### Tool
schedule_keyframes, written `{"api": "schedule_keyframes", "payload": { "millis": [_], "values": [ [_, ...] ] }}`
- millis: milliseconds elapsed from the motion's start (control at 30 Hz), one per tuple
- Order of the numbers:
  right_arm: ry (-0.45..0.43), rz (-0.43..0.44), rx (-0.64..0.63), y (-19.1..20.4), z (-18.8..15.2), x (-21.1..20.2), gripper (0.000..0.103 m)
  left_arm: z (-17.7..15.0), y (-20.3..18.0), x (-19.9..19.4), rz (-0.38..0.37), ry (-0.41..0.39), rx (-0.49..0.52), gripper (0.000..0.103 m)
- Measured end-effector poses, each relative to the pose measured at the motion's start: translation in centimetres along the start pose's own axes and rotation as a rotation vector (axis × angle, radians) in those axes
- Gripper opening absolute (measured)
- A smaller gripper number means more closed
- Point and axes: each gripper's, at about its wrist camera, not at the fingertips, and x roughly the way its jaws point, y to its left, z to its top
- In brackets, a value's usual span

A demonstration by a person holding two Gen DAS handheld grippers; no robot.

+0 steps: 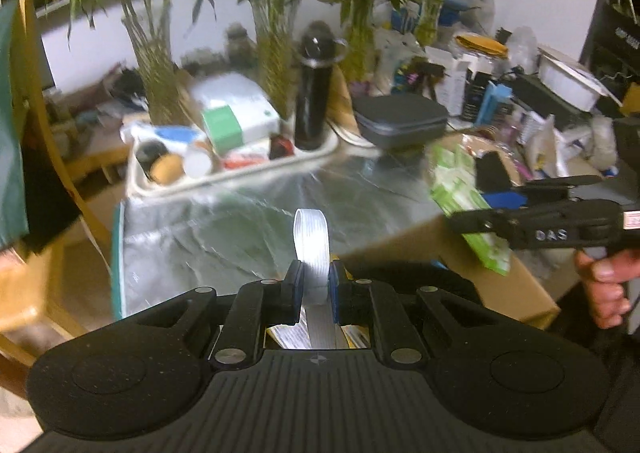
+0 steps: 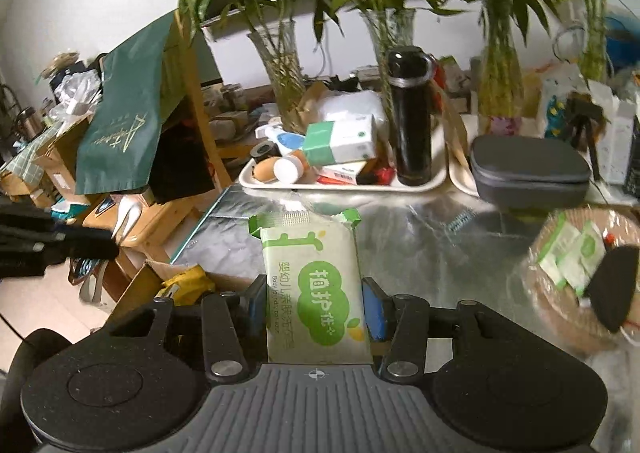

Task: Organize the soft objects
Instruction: 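Carry strap and wipes packet over the box and open both tools to drop them, then withdraw both tools from above the box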

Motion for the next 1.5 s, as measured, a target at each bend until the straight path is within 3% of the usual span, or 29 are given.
{"api": "schedule_keyframes", "payload": {
  "millis": [600,667,733,800,900,1100,1333,1500],
  "values": [
    [0.135,0.003,0.077,-0.2,-3.1,-0.2,0.054,-3.0,2.1,0.9,-0.063,0.159,-0.272,0.016],
    [0.114,0.014,0.074,-0.2,-3.0,-0.6,0.071,-3.3,2.5,0.9,-0.086,0.163,-0.302,0.023],
    [0.089,0.031,0.079,-0.2,-2.9,-1.0,0.09,-3.5,2.6,0.7,-0.073,0.159,-0.315,0.047],
    [0.077,0.031,0.075,-0.1,-3.1,-1.3,0.093,-3.8,2.6,0.3,-0.065,0.135,-0.321,0.063],
    [0.078,0.02,0.057,0.5,-3.7,-1.6,0.099,-4.2,2.4,-0.4,-0.057,0.106,-0.327,0.072],
    [0.064,-0.018,0.015,1.7,-5.1,-2.9,0.103,-5.2,1.6,-1.9,-0.01,0.067,-0.329,0.077],
    [0.054,-0.092,0.04,1.6,-7.1,-4.5,0.103,-6.4,-0.5,-3.3,0.038,0.026,-0.265,0.079],
    [0.054,-0.096,0.055,1.4,-8.4,-5.4,0.103,-7.4,-2.0,-3.7,0.067,0.022,-0.218,0.082]
  ]
}}
